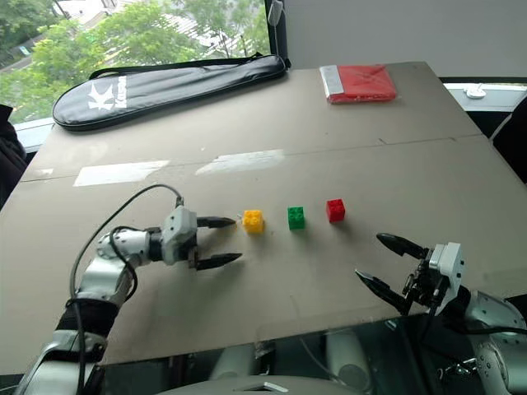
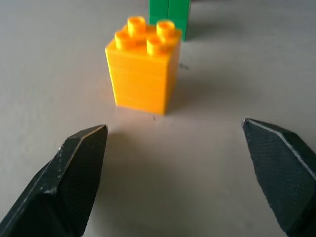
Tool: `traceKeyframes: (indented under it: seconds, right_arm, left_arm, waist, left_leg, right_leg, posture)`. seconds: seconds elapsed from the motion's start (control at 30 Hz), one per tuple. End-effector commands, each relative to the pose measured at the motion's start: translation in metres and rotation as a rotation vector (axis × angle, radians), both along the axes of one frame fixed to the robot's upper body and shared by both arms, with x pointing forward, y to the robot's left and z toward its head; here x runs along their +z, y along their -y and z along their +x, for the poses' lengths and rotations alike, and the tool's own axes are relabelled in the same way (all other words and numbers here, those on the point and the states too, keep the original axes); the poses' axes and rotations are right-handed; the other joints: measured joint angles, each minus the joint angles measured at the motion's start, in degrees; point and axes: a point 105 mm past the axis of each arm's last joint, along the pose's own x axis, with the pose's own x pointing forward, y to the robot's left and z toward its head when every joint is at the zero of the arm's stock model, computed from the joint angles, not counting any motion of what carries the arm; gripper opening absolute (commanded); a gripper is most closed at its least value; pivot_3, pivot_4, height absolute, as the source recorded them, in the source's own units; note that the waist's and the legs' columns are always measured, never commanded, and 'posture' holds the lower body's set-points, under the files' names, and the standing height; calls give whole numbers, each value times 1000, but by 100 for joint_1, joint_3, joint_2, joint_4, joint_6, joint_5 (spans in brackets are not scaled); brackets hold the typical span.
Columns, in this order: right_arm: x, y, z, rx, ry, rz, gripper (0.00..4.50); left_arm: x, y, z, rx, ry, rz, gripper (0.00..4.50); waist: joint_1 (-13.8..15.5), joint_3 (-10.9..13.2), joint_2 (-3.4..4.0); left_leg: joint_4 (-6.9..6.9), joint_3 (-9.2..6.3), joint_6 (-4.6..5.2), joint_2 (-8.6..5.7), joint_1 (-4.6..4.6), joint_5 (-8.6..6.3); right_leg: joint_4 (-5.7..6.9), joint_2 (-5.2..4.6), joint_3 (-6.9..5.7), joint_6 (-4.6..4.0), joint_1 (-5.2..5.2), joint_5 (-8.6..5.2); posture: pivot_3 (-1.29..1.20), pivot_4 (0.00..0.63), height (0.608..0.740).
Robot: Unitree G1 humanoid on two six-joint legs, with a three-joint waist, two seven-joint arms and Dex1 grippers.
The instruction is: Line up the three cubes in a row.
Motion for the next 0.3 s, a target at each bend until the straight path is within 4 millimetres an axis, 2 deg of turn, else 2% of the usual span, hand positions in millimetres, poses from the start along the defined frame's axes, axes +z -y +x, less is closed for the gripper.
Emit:
traceKeyframes:
  seconds: [0.03,0.2,0.3]
  right_arm:
    - [4,16,6,-24,41,-44,4500]
    - [-2,25,17,-10,21,-60,4500]
    - [-8,30,22,-4,0,-68,4500]
  left_arm:
    - [-3,4,-21,113,-37,-7,4450]
    - [-5,15,-49,227,-50,-37,4450]
    - [-8,20,-54,296,-53,-51,4450]
  waist:
    - [32,2,4]
    - [127,3,3]
    - [138,4,3]
  left_leg:
    - [0,4,0,-1,2,0]
    - [2,22,0,-7,12,0]
    - [3,26,0,-7,16,0]
  right_leg:
    - [-1,-2,3,0,0,0]
    - [-6,-8,13,1,7,-1]
    - [-6,-3,17,1,8,-1]
  posture:
    - [0,150,701]
    - [0,150,701]
    - [0,150,701]
